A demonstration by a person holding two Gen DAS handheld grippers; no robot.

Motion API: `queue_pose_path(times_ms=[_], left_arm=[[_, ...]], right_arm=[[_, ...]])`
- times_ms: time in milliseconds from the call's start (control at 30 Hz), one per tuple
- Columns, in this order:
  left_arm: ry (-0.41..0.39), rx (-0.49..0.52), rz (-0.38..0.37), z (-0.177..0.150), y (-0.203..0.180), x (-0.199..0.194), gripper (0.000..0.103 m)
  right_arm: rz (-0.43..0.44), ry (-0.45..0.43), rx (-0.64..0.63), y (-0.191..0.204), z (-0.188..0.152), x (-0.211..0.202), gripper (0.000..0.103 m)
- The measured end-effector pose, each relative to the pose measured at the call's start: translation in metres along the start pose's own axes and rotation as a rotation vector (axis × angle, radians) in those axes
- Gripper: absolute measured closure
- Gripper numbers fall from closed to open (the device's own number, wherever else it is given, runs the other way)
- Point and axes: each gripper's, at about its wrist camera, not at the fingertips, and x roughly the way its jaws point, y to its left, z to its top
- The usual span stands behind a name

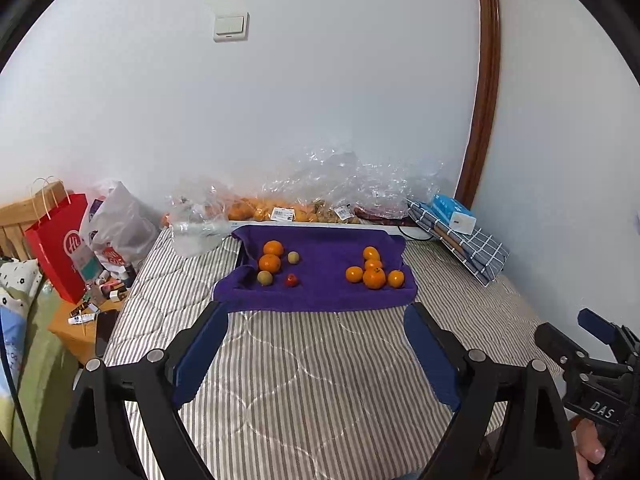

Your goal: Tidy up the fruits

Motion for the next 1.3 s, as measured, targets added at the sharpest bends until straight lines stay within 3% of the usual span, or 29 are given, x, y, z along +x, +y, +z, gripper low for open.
queue_pose_path(times_ms=[1300], left_arm=[[-0.017,0.002,-0.018,-0.007,-0.01,-0.01,0.014]], right_arm=[[-0.024,-0.021,-0.002,-0.011,-0.008,-0.019,0.004]])
